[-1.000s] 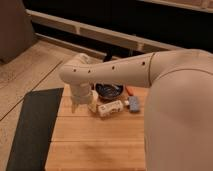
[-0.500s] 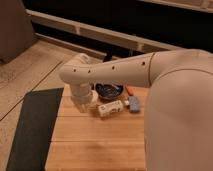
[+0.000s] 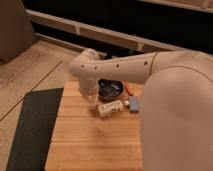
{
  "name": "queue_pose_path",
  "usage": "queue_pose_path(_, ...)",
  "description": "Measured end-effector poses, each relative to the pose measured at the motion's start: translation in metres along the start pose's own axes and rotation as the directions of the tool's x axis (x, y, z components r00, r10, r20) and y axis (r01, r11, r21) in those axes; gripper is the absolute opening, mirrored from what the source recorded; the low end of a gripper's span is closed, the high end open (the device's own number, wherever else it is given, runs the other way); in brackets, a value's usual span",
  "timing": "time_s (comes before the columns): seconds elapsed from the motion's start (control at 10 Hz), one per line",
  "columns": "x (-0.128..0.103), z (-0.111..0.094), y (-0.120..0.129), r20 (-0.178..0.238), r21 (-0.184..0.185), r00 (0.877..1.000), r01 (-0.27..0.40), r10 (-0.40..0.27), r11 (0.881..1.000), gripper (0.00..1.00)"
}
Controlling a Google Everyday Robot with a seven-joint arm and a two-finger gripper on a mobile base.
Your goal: Push the eraser across the table
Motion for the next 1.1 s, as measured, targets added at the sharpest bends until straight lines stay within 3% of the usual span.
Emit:
queue_pose_path(0.2, -0.051, 0.009, 0.005, 0.074, 0.003, 0.99, 0.121, -0.121, 0.993, 0.0)
queue_pose_path(0.4, -0.076, 0.016, 0.015, 0.097, -0.007, 0.977, 0.193, -0.192, 0.981, 0.0)
queue_pose_path(0.6, -0.085, 0.019, 0.021, 0.106, -0.009, 0.969, 0.224, -0.222, 0.975, 0.0)
queue_pose_path(0.9, -0.082, 0.018, 0.019, 0.101, -0.003, 0.97, 0.222, -0.221, 0.975, 0.0)
queue_pose_path(1.0, -0.081, 0.018, 0.014, 0.096, 0.024, 0.971, 0.217, -0.218, 0.976, 0.0)
queue_pose_path(1.1, -0.083, 0.017, 0.002, 0.092, 0.082, 0.972, 0.21, -0.217, 0.974, 0.0)
